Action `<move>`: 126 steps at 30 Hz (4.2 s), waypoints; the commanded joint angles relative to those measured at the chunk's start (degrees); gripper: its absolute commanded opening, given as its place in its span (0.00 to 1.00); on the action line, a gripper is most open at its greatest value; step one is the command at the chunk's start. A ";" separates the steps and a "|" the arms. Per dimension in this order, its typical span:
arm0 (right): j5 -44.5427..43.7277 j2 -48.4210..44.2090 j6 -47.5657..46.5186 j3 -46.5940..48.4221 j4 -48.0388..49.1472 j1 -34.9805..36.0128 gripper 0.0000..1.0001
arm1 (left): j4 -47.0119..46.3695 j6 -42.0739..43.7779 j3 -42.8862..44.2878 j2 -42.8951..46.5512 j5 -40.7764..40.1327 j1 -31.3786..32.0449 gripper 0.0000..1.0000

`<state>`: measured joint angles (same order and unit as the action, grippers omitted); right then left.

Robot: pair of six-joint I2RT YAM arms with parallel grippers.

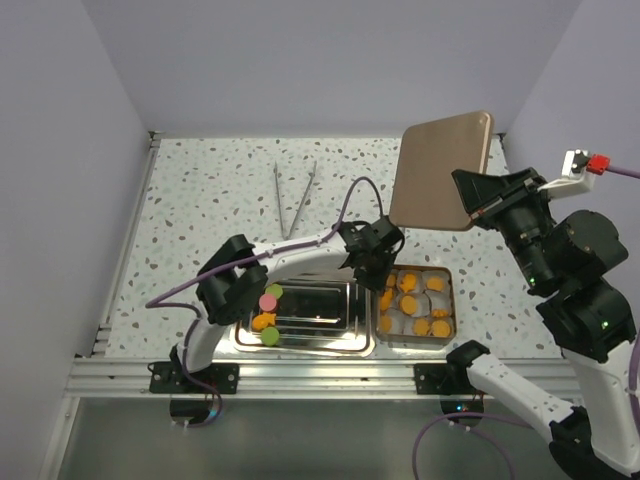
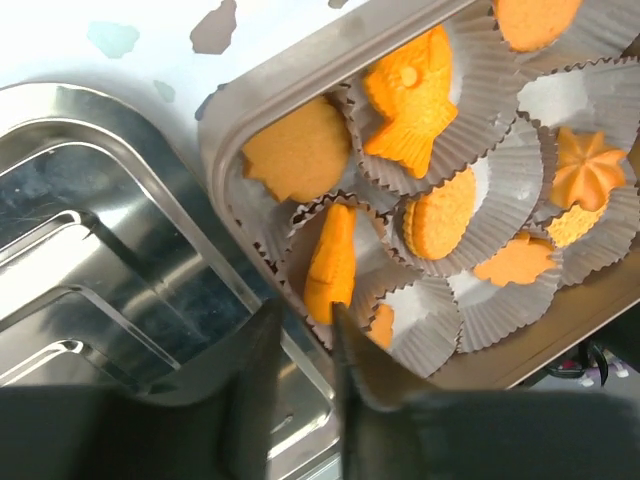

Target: Pack the cookies

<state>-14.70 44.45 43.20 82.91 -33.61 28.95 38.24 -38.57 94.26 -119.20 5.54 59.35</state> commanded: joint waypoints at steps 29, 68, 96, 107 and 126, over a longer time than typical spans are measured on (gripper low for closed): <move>-1.65 -2.00 -0.14 -0.82 0.56 0.14 0.00 | 11.85 3.49 -3.82 6.43 -16.52 -11.36 0.00; 12.59 -7.01 43.79 -59.95 47.28 0.14 0.00 | 3.81 2.71 -21.44 30.32 -2.95 -30.34 0.45; 11.80 3.80 46.18 -71.93 62.43 0.14 0.00 | -23.30 -0.19 -46.36 35.35 20.65 -33.86 0.37; 13.73 9.51 46.89 -72.46 62.96 0.14 0.06 | -34.27 -2.39 -50.66 34.82 28.46 -34.04 0.35; 14.79 5.13 45.75 -70.70 51.54 0.14 0.76 | -37.27 -3.71 -52.42 34.65 29.88 -34.22 0.30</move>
<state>0.10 51.16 89.86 9.72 21.67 28.97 3.73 -41.43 42.26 -84.53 34.35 25.63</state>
